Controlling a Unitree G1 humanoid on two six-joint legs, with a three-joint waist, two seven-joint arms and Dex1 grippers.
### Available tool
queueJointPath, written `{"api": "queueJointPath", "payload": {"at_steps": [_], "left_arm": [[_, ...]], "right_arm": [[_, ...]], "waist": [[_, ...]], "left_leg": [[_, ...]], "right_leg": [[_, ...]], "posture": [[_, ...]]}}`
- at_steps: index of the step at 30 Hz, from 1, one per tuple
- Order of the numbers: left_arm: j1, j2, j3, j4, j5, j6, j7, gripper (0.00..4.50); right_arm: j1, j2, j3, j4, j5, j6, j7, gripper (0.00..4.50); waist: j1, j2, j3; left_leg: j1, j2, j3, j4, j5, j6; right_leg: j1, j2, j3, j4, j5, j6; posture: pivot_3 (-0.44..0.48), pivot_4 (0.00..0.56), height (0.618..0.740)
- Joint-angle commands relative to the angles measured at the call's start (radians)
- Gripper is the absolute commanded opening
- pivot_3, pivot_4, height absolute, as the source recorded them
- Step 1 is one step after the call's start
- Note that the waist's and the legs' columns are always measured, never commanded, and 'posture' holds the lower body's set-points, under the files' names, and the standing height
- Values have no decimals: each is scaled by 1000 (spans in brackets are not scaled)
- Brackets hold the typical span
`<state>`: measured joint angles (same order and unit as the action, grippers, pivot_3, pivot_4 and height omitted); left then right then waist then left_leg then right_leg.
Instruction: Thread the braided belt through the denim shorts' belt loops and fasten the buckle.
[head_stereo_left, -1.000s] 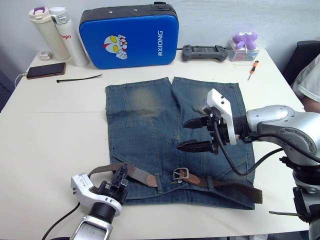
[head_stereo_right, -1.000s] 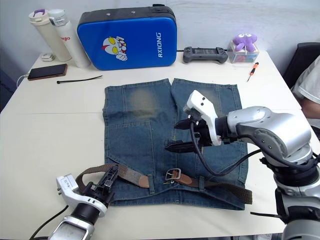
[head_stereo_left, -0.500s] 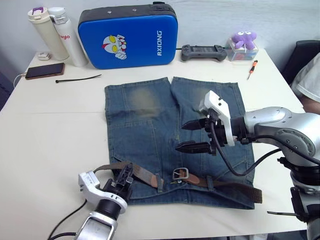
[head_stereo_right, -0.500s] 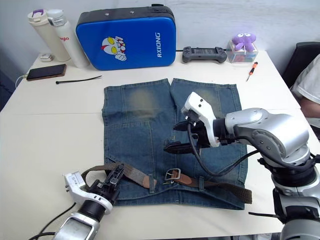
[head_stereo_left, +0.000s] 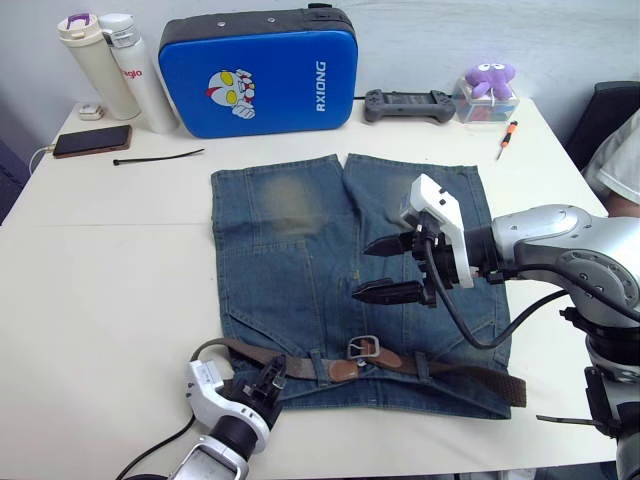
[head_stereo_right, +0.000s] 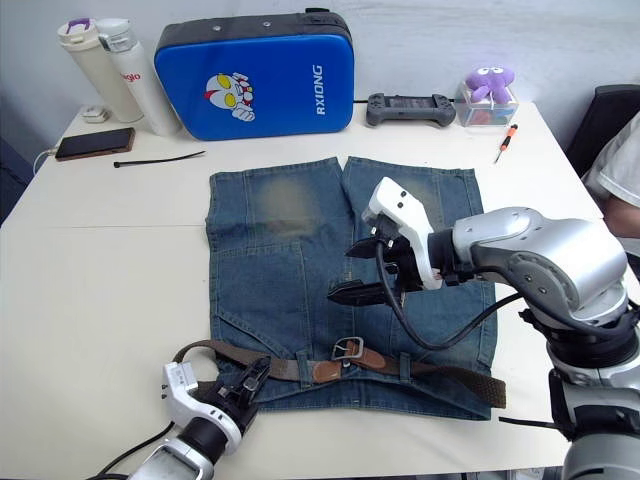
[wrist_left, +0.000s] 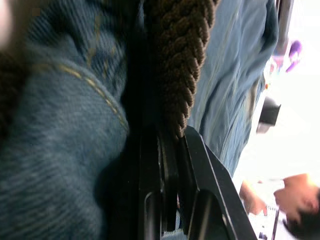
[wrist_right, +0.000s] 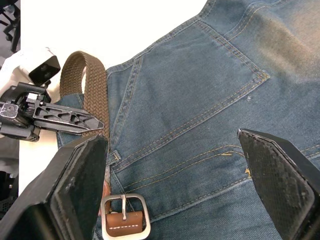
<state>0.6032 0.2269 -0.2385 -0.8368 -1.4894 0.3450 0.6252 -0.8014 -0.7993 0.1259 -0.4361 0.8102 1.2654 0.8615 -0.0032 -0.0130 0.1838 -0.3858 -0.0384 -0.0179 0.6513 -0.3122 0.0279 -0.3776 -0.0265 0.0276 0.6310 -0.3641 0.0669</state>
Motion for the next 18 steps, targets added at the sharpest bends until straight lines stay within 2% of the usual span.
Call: {"api": "queueJointPath", "payload": {"at_steps": [1, 7, 10, 15, 16, 17, 18], "left_arm": [[-42, 32, -13, 5, -46, 40, 1, 0], [-103, 149, 55, 17, -158, 86, 7, 0], [-132, 241, 110, 21, -215, 113, 2, 0], [-174, 373, 146, 13, -326, 165, -35, 1939], [-176, 392, 165, 13, -377, 162, -42, 2467], [-174, 412, 185, 15, -421, 163, -56, 2731], [-172, 437, 206, 19, -456, 173, -80, 3183]], "right_arm": [[-15, -18, 14, -20, -15, -34, 22, 4460], [23, -63, 31, -51, -39, -80, 58, 4460], [52, -93, 32, -71, -46, -116, 93, 4460], [109, -157, 27, -111, -60, -193, 160, 4500], [120, -175, 29, -120, -67, -214, 178, 4500], [127, -188, 31, -126, -74, -232, 194, 4500], [137, -199, 33, -131, -83, -255, 211, 4500]], "waist": [[0, 0, 0], [1, 0, 0], [0, 0, 0], [0, 1, 0], [0, 1, 0], [0, 1, 0], [-1, 1, 0]], "left_leg": [[0, 0, 0, 0, 0, 0], [0, 0, 0, 1, 0, -1], [0, 0, 0, 1, 1, -1], [0, 0, 0, 1, 1, -2], [0, 0, 0, 1, 1, -2], [1, 0, 0, 1, 2, -3], [1, 0, 0, 1, 2, -3]], "right_leg": [[0, 0, 0, 0, 0, 0], [0, 0, 0, 1, 0, 0], [-1, 0, 0, 2, 0, 0], [-1, 0, 0, 4, 0, 0], [-1, 0, 0, 5, 0, 0], [-1, 0, 0, 5, 0, 0], [-1, 0, 0, 5, 0, 0]], "posture": [[0, 150, 740], [0, 150, 740], [0, 150, 740], [0, 150, 740], [0, 150, 740], [0, 150, 740], [0, 150, 740]]}}
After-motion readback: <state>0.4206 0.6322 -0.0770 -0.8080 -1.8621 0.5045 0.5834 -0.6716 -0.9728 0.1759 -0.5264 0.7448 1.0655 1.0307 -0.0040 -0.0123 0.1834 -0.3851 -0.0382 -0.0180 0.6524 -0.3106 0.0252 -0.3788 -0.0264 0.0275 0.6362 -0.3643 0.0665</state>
